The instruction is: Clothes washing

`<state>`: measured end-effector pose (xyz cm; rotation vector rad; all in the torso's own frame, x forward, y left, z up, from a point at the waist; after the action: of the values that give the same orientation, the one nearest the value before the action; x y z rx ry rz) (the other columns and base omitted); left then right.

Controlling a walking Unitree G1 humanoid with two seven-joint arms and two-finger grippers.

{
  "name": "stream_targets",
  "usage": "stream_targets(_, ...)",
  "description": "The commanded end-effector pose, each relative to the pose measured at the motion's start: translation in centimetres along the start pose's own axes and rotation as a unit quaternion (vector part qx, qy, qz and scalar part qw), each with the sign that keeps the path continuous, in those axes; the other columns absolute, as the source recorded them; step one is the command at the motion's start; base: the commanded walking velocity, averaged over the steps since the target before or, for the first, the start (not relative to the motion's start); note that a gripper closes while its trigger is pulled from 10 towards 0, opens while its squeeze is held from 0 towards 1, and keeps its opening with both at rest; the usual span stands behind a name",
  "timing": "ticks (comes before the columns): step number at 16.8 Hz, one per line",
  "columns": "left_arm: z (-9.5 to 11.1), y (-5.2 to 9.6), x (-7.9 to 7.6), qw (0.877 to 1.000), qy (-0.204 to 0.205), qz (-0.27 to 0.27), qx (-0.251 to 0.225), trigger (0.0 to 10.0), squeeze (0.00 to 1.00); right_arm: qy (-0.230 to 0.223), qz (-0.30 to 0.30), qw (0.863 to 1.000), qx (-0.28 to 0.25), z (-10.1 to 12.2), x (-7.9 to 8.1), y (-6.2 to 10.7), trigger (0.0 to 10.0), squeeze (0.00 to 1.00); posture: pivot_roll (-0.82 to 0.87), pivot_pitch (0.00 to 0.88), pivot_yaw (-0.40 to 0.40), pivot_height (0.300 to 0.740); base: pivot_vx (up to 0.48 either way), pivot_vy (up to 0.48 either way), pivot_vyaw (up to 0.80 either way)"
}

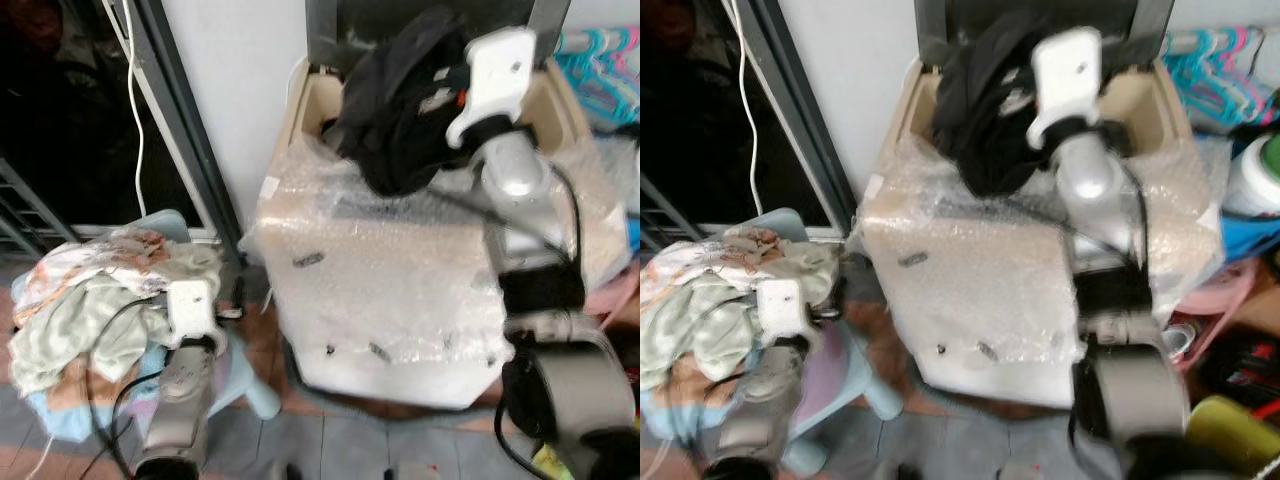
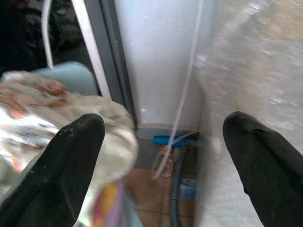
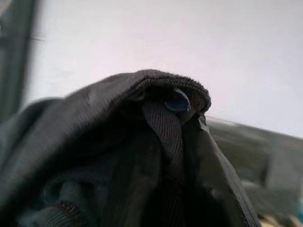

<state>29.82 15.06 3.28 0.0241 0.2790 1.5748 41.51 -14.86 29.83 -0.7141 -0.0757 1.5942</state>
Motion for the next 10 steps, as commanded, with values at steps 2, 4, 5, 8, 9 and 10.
stream_targets(2, 0.0, 0.0, 0.8, 1.000, -0.011, 0.016, 0.001, 10.0, 0.00, 0.004, -0.023, 0.999, 0.026, -0.3, 0.0, -0.9, 10.0, 1.00, -0.10, 0.000, 0.091, 0.740, 0.000, 0.000, 0.00)
stream_targets(4, -0.1, 0.1, 1.0, 1.000, -0.011, 0.027, 0.002, 10.0, 0.00, 0.002, -0.007, 0.995, 0.101, -3.4, 1.2, 0.2, 10.0, 1.00, -0.09, 0.000, 0.079, 0.740, 0.000, 0.000, 0.00)
stream_targets(5, -0.2, 0.1, 1.2, 0.999, -0.010, 0.034, 0.005, 10.0, 0.00, -0.003, 0.005, 0.991, 0.134, -5.1, 2.0, 1.4, 10.0, 1.00, -0.09, 0.000, 0.079, 0.740, 0.000, 0.000, 0.00)
stream_targets(8, -0.2, 0.1, 1.3, 0.999, -0.010, 0.034, 0.006, 10.0, 0.00, -0.011, 0.015, 0.988, 0.153, -7.0, 2.8, 4.1, 10.0, 1.00, -0.09, 0.000, 0.087, 0.740, 0.000, 0.000, 0.00)
stream_targets(9, -0.3, 0.0, 1.2, 0.999, -0.013, 0.032, 0.008, 10.0, 0.00, -0.004, 0.022, 0.988, 0.152, -7.3, 3.0, 5.4, 10.0, 1.00, -0.10, 0.000, 0.089, 0.740, 0.000, 0.000, 0.00)
stream_targets(10, -0.3, -0.1, 1.2, 0.999, -0.013, 0.032, 0.008, 10.0, 0.00, -0.002, 0.028, 0.988, 0.154, -7.4, 3.2, 6.2, 10.0, 1.00, -0.10, 0.000, 0.093, 0.740, 0.000, 0.000, 0.00)
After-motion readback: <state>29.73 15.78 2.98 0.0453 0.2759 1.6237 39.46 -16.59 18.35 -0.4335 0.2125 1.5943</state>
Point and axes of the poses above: a point about 5 cm out from each wrist's last joint towards the gripper, its own y axis pointing back from the gripper into the wrist, its own z axis along the axis of the wrist's last joint, x = y × z, the point moved 4 cm from there along -y, pointing out of the wrist towards the gripper, and after that the axes turned 8 degrees about y, right-handed, at the moved point
